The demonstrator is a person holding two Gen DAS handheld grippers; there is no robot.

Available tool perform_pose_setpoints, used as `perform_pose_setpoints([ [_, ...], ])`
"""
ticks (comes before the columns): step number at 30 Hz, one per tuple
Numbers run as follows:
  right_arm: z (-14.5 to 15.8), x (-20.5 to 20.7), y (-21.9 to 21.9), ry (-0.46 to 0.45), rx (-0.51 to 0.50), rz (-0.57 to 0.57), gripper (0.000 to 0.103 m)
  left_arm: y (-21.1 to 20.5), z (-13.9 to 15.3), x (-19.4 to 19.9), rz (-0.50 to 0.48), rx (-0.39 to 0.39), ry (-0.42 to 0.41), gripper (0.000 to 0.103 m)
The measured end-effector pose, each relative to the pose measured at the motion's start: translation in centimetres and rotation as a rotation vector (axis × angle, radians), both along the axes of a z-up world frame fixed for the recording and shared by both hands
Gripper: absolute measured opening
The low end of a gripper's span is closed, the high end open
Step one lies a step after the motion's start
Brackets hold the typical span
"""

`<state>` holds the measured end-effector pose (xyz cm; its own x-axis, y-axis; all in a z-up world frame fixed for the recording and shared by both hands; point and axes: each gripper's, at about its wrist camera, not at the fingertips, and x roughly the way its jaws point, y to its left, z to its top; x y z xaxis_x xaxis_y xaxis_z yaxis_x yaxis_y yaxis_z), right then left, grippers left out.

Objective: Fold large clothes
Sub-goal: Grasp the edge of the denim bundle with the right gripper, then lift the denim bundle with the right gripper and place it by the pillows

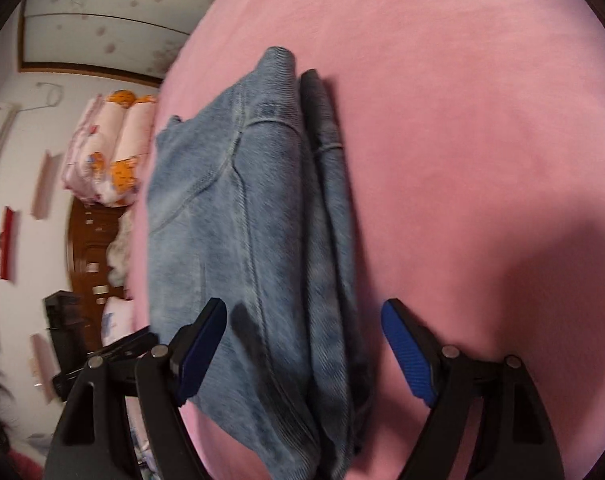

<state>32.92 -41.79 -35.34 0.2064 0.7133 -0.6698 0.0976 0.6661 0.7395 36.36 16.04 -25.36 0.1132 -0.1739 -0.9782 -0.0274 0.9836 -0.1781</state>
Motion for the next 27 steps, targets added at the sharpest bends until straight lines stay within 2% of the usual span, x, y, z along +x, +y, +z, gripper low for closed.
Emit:
perform_pose_setpoints([
  [3,-0.3,0.8,0.8,0.004,0.038,0.026,0.08,0.5,-0.5,0.5,-0.006,-0.033,0.0,0.092],
  [7,-0.7,2.1,2.7,0.016,0.076,0.069,0.072,0.9,-1.3,1.2,0.004,-0.09,0.002,0.09],
  [12,-1.4,2.8,3.9,0.047,0.09,0.093,0.047,1.1,-2.2,1.8,0.03,-0.171,0.001,0.08],
  [13,-1.4,3.0,3.7,0.052,0.095,0.09,0.038,0.9,-2.4,1.5,0.042,-0.17,-0.001,0.08],
  [15,-1.6,2.7,3.5,0.059,0.124,0.072,0.031,1.1,-2.8,1.6,0.07,-0.17,-0.011,0.078],
  [17,-1.3,2.4,3.2,0.049,0.144,0.055,0.025,1.2,-2.9,1.3,0.104,-0.172,-0.027,0.071],
  [19,-0.5,2.0,3.5,0.014,0.127,0.052,0.022,1.7,-2.9,1.0,0.122,-0.174,-0.042,0.058],
  [22,1.5,1.7,4.5,-0.053,0.112,0.082,0.019,1.5,-2.7,0.7,0.147,-0.171,-0.061,0.048],
  [27,5.8,0.7,7.1,-0.16,-0.035,0.116,0.018,0.8,-0.7,-0.4,0.194,-0.122,-0.116,0.041],
])
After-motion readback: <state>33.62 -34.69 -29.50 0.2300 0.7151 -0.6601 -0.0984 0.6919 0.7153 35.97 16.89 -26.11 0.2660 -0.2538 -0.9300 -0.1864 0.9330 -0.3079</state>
